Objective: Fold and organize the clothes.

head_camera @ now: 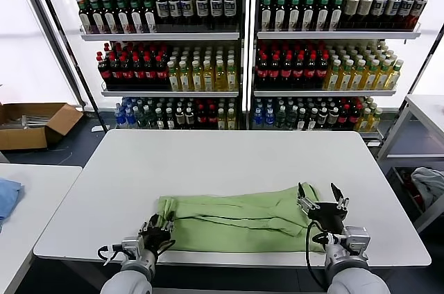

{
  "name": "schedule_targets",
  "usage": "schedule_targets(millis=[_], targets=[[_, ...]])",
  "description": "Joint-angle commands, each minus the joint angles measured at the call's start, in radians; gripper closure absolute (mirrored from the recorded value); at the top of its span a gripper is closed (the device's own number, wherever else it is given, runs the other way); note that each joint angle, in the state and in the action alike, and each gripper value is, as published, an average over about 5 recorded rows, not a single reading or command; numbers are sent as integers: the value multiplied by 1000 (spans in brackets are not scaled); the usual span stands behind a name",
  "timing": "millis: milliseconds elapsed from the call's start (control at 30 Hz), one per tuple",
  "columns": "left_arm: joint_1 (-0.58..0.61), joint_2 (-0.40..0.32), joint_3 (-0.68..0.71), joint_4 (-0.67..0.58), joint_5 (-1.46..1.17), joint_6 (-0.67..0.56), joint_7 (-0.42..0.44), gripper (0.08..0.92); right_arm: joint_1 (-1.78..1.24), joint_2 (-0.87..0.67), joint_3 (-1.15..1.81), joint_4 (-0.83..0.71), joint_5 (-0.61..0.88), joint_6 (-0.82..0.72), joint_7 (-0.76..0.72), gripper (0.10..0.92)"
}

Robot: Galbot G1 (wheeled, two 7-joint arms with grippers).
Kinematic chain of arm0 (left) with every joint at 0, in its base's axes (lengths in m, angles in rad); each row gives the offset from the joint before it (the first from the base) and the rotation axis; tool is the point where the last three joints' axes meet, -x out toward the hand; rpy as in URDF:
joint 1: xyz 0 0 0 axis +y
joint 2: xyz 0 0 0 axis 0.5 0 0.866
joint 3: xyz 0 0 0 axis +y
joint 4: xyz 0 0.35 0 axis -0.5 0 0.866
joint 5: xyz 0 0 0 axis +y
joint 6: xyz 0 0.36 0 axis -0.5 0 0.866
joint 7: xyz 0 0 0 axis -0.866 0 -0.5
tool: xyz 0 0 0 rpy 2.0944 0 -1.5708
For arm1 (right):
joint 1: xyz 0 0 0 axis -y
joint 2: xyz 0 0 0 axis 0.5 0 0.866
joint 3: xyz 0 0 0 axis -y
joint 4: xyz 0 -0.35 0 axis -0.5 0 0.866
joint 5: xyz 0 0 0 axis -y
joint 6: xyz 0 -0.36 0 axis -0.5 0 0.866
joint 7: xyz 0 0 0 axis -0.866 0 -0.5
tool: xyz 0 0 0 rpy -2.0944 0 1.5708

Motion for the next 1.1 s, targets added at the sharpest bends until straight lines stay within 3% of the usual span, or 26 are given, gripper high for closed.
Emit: schedule_targets(millis=[33,233,367,467,633,733,867,1100], targets=[[-4,-5,-7,24,-9,-7,5,675,8,-2,1,-4,5,2,0,203],[-21,20,-52,26,-12,-40,12,847,12,-11,15,-5,13,2,0,203],[-46,90,-153,-32,-29,-43,7,899,15,-18,20,-1,15,0,1,203],[-70,197,-286,-65,-69,-35,7,902,20,-20,17,3,16,-3,1,203],[-88,445,-521,-18,-185,-13,7,902,35,-13,0,-4,15,-3,2,203],[-81,529,-594,10,-226,-8,11,902,38,-7,-11,-11,12,0,3,203],[-56,535,-588,-41,-232,0,17,902,37,1,-21,-10,4,2,7,203],[-11,410,-377,-211,-160,20,23,902,-5,16,-15,45,-44,1,5,203]])
